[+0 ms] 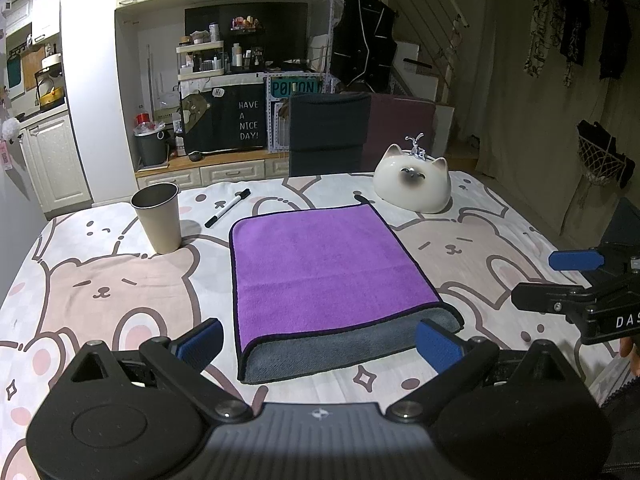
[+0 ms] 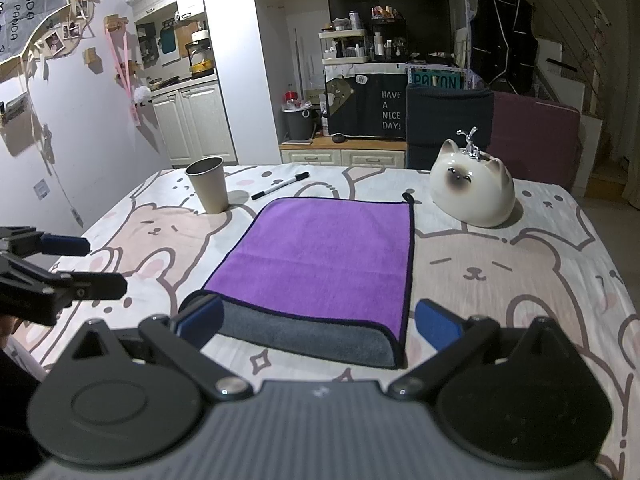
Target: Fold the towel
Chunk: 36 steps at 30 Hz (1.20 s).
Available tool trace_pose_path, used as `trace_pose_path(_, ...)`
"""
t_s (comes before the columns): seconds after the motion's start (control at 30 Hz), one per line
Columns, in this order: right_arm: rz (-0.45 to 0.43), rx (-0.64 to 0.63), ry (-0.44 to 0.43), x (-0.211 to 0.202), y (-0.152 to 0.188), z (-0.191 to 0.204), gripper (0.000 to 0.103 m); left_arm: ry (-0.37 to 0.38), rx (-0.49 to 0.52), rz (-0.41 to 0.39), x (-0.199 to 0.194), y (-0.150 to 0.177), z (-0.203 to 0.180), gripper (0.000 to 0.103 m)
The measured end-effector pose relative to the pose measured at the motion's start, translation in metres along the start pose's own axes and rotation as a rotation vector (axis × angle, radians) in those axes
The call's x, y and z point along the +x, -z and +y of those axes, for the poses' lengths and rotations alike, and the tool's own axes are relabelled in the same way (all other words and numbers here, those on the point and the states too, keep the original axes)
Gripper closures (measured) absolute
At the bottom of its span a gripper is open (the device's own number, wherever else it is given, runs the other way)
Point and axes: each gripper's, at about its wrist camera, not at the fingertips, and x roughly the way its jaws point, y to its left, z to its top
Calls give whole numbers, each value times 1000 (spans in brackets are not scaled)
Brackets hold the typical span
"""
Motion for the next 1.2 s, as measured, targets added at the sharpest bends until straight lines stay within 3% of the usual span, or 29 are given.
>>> trace_pose_path(1.2, 5, -1, 1, 1, 1, -2, 0, 1, 1, 1, 0, 0, 0, 2)
